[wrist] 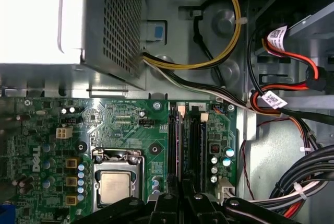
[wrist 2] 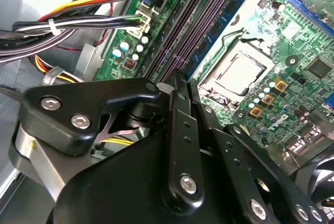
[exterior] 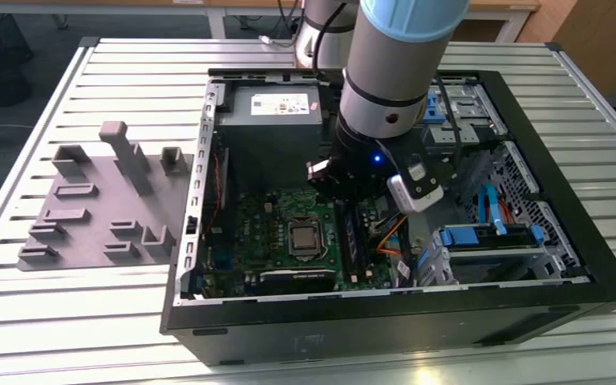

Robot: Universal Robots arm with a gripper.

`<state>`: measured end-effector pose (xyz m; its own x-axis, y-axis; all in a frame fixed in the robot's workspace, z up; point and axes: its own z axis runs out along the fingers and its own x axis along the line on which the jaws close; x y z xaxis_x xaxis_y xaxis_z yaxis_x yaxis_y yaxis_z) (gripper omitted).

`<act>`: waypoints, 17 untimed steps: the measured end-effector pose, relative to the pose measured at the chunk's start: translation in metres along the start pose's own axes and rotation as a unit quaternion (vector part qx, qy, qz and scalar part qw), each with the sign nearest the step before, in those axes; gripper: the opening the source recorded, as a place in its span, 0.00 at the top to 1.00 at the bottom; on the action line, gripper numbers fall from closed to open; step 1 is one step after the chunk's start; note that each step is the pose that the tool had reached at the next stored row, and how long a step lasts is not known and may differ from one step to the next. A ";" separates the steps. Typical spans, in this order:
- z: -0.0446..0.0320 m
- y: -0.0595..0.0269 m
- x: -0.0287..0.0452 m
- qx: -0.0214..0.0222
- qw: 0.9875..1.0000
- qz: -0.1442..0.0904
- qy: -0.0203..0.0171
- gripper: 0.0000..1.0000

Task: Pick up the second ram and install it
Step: 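Insert the second ram into the second slot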

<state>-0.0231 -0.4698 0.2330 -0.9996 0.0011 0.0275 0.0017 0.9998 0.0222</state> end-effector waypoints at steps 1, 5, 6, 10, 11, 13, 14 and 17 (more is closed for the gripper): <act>0.0009 -0.0001 0.0000 0.000 1.000 0.000 0.000 0.86; 0.0034 -0.0010 -0.0001 0.001 1.000 0.000 0.000 0.86; 0.0038 -0.0014 -0.0001 0.001 1.000 0.000 0.000 0.86; 0.0052 -0.0030 -0.0001 0.001 1.000 0.000 0.000 0.86; 0.0053 -0.0031 -0.0001 0.001 1.000 0.000 0.000 0.86; 0.0054 -0.0032 -0.0002 0.001 1.000 0.000 0.000 0.86; 0.0054 -0.0032 -0.0002 0.001 1.000 0.000 0.000 0.86; 0.0055 -0.0040 -0.0002 0.001 1.000 0.000 0.000 0.86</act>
<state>-0.0231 -0.4737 0.2275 -0.9996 0.0012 0.0275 0.0017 0.9998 0.0202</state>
